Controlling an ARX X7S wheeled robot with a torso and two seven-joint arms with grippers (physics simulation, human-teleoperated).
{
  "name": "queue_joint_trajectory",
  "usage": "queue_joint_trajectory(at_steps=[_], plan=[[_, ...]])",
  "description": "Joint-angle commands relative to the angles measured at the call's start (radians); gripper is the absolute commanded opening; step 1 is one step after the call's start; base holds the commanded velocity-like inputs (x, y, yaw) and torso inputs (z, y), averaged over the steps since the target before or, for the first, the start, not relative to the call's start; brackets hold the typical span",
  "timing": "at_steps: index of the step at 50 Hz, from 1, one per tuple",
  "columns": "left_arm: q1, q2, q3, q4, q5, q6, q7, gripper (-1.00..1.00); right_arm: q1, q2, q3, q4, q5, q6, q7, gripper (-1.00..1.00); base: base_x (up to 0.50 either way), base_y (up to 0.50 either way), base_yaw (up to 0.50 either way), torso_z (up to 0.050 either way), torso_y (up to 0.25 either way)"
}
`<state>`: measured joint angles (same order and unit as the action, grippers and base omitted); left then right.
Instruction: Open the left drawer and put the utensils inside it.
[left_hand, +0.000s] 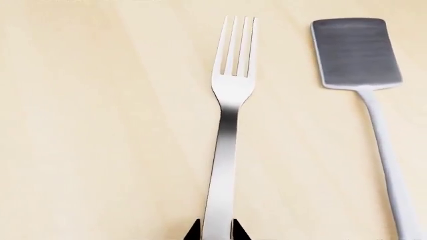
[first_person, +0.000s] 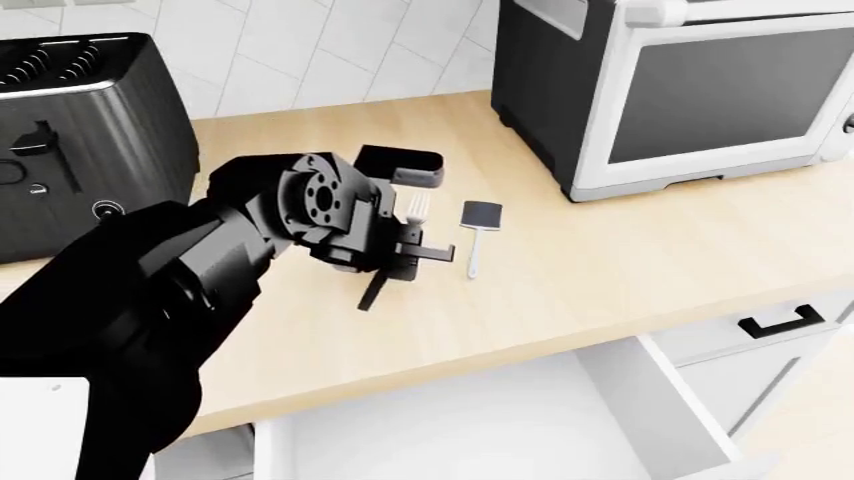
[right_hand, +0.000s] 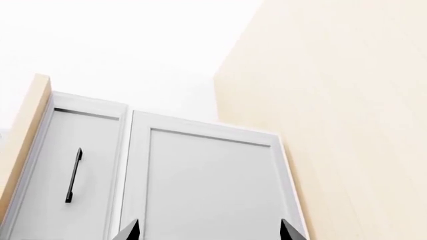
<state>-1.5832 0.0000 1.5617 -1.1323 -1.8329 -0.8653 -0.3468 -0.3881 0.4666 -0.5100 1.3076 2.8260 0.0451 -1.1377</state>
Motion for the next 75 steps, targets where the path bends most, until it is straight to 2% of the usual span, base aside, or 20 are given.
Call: queue_joint_trajectory(at_steps=[1,19,32,38,44,47,56,62,65,69,75], plan=[[0.038,0.000,0.061,0.007,-0.058,-0.034,0.013,-1.00,0.003,0.002,-0.026,-0.002,0.026,-0.005,-0.007,1.00,0.00,0.00,0.00,0.000,0.000],[0.015,0.000,0.058,0.009,-0.044,-0.002,-0.009,-1.00,0.008,0.002,-0.060,-0.003,0.053,-0.011,-0.014,1.00,0.00,0.00,0.00,0.000,0.000],[-0.113,0.000,0.051,0.027,-0.024,-0.018,-0.006,-1.00,0.001,0.008,-0.064,-0.019,0.061,-0.018,-0.020,1.00,0.00,0.00,0.00,0.000,0.000],[-0.173,0.000,0.052,0.028,0.010,-0.036,0.031,-1.00,-0.017,0.018,-0.056,-0.071,0.058,-0.049,-0.016,1.00,0.00,0.00,0.00,0.000,0.000],[-0.233,0.000,0.035,0.063,0.136,-0.097,0.135,-1.00,-0.027,0.021,-0.046,-0.091,0.052,-0.062,-0.014,1.00,0.00,0.00,0.00,0.000,0.000],[-0.287,0.000,0.038,0.077,0.209,-0.149,0.259,-1.00,-0.031,0.024,-0.041,-0.103,0.049,-0.073,-0.011,1.00,0.00,0.00,0.00,0.000,0.000],[-0.392,-0.001,0.036,0.082,0.335,-0.211,0.492,-1.00,-0.051,0.034,-0.028,-0.161,0.041,-0.113,-0.001,1.00,0.00,0.00,0.00,0.000,0.000],[-0.422,-0.152,-0.012,0.362,0.271,-0.250,0.441,-1.00,-0.034,0.026,-0.030,-0.124,0.032,-0.092,-0.001,1.00,0.00,0.00,0.00,0.000,0.000],[-0.425,-0.240,-0.029,0.539,0.253,-0.250,0.434,-1.00,-0.058,0.038,-0.019,-0.178,0.033,-0.120,0.000,1.00,0.00,0.00,0.00,0.000,0.000],[-0.420,-0.295,-0.035,0.646,0.246,-0.251,0.454,-1.00,-0.049,0.034,-0.020,-0.169,0.027,-0.121,0.006,1.00,0.00,0.00,0.00,0.000,0.000],[-0.413,-0.329,-0.049,0.729,0.230,-0.247,0.459,-1.00,-0.054,0.036,-0.014,-0.187,0.023,-0.134,0.013,1.00,0.00,0.00,0.00,0.000,0.000]])
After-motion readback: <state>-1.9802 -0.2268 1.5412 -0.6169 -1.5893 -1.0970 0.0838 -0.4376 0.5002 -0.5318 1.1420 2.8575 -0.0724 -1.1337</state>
